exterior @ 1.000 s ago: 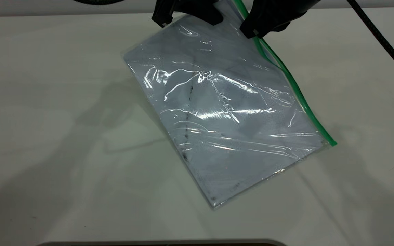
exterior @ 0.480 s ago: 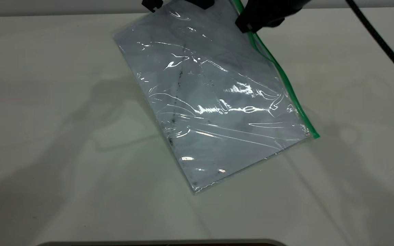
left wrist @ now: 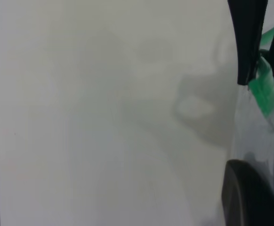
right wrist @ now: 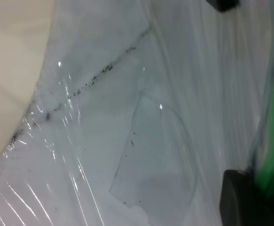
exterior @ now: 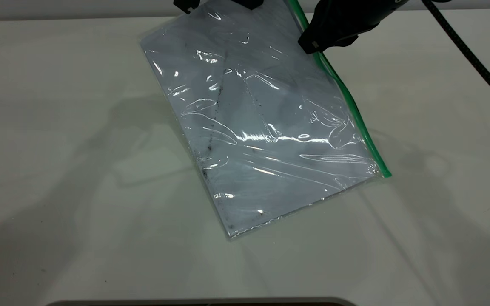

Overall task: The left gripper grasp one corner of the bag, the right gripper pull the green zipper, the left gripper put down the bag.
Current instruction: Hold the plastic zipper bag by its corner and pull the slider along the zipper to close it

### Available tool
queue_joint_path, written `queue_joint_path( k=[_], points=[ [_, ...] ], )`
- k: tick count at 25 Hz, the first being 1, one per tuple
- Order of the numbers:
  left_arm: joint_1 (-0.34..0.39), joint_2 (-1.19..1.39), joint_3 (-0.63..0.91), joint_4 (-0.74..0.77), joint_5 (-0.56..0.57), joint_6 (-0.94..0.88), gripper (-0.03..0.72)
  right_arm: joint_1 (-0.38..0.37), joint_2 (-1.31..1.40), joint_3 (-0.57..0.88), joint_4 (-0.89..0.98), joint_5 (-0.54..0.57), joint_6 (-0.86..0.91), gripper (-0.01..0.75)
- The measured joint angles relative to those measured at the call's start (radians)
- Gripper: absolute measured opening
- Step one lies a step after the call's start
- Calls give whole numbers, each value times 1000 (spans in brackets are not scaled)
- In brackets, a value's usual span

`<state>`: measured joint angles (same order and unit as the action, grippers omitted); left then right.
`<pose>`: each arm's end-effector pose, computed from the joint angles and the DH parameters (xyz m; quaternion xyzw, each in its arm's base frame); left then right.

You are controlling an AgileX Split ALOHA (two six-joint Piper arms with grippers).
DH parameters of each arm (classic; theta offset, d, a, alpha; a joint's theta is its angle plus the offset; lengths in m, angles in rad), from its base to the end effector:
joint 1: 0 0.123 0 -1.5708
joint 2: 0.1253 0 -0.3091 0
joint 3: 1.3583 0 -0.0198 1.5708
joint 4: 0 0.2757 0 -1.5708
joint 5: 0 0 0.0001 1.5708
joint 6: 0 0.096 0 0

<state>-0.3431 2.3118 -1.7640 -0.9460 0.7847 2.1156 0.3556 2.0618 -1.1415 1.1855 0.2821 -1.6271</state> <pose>0.4847 -0.2316 0.1526 0.7387 0.5447 -0.1221 0.3778 0.3975 0.1741 0.1095 -0.4091 0.8504 0.1082 0.3126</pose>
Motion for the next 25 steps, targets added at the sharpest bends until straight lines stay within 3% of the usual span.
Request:
queue_joint_path(
  k=[16,25],
  points=[
    [14,0,0,-14,-33,-2,53,-86,91,0,-35,85,48,52],
    [14,0,0,-20,-44,-2,53,-184,133,0,-148,239,200,56]
  ],
)
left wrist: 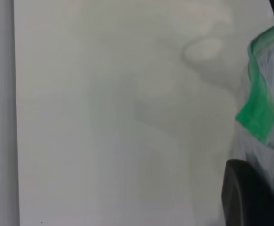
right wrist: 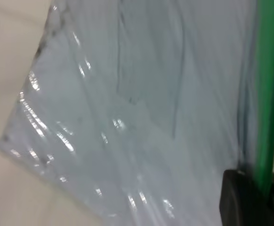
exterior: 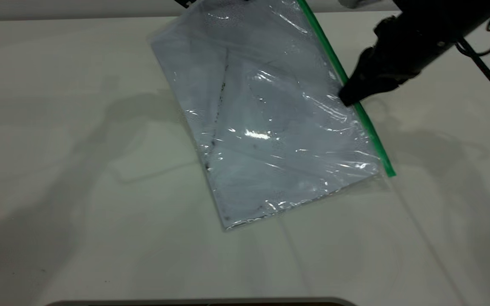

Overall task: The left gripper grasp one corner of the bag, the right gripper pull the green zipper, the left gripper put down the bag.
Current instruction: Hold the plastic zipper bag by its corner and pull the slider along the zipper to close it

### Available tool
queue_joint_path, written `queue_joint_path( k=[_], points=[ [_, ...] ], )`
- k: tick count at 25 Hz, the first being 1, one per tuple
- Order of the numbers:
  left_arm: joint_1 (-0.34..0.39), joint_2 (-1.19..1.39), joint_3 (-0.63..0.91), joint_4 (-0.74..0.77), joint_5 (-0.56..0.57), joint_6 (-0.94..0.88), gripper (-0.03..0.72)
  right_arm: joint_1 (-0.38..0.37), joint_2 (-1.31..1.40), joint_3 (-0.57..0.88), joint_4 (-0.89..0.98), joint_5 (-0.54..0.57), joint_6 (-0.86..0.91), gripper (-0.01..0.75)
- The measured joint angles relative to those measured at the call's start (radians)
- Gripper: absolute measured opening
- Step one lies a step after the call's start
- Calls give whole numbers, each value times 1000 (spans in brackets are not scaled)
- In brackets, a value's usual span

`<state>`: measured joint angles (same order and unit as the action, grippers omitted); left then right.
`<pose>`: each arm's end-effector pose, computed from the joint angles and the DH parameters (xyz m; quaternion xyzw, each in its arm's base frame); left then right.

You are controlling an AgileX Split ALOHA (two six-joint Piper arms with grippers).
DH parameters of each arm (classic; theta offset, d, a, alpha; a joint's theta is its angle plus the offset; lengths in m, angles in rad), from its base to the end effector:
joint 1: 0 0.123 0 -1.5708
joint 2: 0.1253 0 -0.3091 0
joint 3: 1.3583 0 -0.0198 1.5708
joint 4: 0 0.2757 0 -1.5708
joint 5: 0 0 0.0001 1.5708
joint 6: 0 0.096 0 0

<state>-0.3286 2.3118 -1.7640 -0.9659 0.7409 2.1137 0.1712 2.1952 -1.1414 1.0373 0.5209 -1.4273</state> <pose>0.4923 -0.2242 0.1539 0.7222 0.5606 -0.1062 0.3909 0.3978 0.1106 0.0513 -0.3297 0.9056 0.1927 0.1846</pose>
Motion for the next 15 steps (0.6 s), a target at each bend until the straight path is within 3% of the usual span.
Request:
queue_joint_path(
  k=[15],
  points=[
    [0,-1,0,-1,-4,1,53,-121,4,0,-318,245,352,62]
  ],
)
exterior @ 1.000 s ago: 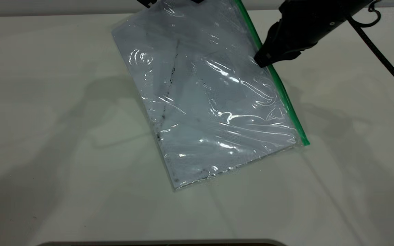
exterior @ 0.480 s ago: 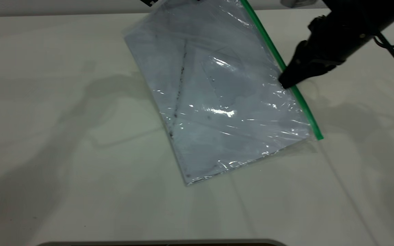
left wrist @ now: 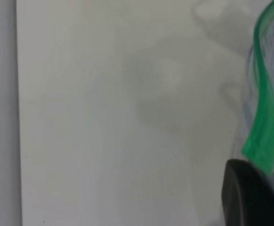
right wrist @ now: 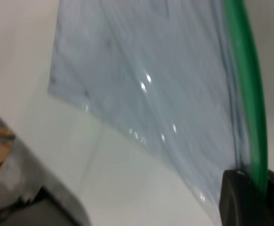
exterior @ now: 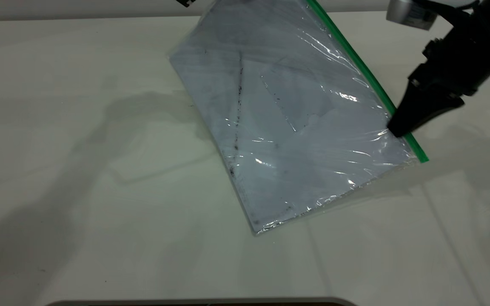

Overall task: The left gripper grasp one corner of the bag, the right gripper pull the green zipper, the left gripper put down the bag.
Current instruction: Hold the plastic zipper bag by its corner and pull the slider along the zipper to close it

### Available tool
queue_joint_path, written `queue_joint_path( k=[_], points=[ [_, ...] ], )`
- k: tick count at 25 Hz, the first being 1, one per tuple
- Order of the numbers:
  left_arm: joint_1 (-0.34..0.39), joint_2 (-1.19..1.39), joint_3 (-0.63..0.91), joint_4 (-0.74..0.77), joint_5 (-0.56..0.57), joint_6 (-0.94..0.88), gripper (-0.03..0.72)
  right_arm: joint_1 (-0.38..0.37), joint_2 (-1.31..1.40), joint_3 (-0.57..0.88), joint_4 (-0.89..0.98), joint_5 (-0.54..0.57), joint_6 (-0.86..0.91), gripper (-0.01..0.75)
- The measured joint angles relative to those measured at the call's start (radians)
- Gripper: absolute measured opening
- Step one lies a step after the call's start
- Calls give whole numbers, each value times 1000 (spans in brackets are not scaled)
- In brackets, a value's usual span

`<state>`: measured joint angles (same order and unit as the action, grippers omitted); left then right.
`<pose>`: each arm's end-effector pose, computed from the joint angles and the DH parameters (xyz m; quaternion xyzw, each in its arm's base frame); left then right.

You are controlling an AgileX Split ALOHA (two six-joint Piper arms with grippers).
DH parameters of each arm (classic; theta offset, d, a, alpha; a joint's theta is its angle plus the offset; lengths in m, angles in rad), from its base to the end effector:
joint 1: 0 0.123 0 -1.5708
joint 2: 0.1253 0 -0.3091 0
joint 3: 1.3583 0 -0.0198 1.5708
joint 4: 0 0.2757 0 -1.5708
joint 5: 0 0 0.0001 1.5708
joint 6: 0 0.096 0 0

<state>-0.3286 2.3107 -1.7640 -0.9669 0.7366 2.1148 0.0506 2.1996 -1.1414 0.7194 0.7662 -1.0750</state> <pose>0.4926 -0.2241 0.1546 0.7216 0.5608 -0.1041 0.3924 0.3785 0.0631 0.0466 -0.2668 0.9346 0.2318 0.0411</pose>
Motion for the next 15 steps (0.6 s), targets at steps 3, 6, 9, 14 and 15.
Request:
queue_joint_path(
  k=[3,6,9,14,15],
  points=[
    [0,-2,0,0,0,0,53,-9,0,0,-59,45,60,62],
    [0,-7,0,0,0,0,53,-19,0,0,-106,85,116,62],
    [2,-14,0,-1,-2,0,53,-22,0,0,-139,115,156,64],
    [5,-14,0,0,5,0,53,-22,0,0,-129,117,166,77],
    [7,-14,0,1,4,0,53,-22,1,0,-129,111,166,86]
  ],
)
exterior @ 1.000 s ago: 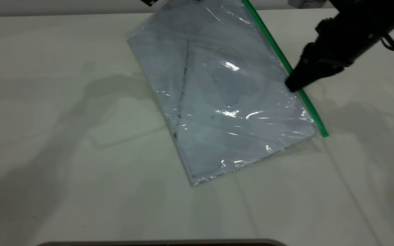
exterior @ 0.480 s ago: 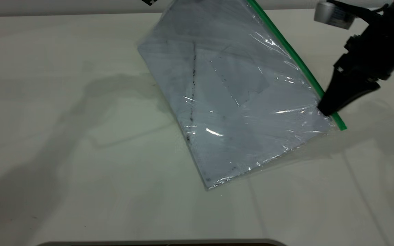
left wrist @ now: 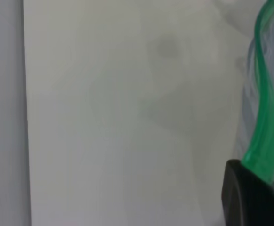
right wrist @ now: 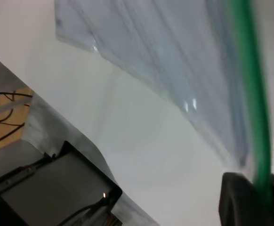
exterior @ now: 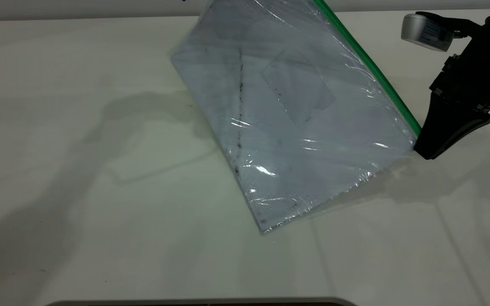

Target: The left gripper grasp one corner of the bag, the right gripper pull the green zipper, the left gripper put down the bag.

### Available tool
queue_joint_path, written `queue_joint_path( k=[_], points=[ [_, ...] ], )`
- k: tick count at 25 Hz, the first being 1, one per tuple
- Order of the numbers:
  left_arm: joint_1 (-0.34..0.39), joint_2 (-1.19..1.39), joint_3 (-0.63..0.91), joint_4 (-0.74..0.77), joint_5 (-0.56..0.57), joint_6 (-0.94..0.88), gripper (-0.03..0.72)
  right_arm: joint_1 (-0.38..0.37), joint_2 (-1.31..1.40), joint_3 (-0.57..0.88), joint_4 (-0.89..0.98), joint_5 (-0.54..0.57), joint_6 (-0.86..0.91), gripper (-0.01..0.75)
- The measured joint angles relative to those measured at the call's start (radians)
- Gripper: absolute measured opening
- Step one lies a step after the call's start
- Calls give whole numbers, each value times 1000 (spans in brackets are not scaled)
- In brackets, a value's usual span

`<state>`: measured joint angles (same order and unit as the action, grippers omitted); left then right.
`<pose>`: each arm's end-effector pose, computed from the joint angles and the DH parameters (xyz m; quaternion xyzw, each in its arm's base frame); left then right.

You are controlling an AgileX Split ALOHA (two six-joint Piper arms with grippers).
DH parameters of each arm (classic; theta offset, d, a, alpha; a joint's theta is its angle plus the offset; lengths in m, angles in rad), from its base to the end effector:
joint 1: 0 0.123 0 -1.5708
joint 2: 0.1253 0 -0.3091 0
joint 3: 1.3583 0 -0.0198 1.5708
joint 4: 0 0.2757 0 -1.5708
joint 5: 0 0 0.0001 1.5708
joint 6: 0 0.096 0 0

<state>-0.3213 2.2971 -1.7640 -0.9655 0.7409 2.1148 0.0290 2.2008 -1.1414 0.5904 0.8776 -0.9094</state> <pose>0.4934 -0.2204 0.1618 0.7204 0.5598 -0.1007 0.3969 0.3661 0.0518 0.0462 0.2365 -0.9424 -0.2338 0.0369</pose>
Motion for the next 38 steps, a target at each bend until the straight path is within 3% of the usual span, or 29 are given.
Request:
queue_joint_path(
  k=[3,9,14,17,21,26,31,34,38],
  points=[
    [8,-1,-1,7,12,0,53,-2,0,0,13,-25,-2,147],
    [5,28,-6,6,55,-14,53,-2,0,2,45,-79,-12,390],
    [-26,80,-6,7,33,-59,69,-2,0,2,46,-150,-12,523],
    [-35,93,-6,1,15,-102,129,-2,0,2,46,-189,-12,545],
    [-36,97,-6,1,-17,-180,300,-2,0,2,46,-227,-12,549],
    [-38,92,-6,28,-202,-280,496,-2,-16,-10,39,-252,-18,549],
    [-38,4,-6,50,-313,-554,548,-2,-106,-110,27,-202,-14,550],
    [-38,-79,-6,146,-276,-782,550,-2,-179,-192,26,-143,-6,551],
    [-38,-179,-6,373,-142,-1156,550,-2,-297,-290,13,-68,43,551]
  ],
)
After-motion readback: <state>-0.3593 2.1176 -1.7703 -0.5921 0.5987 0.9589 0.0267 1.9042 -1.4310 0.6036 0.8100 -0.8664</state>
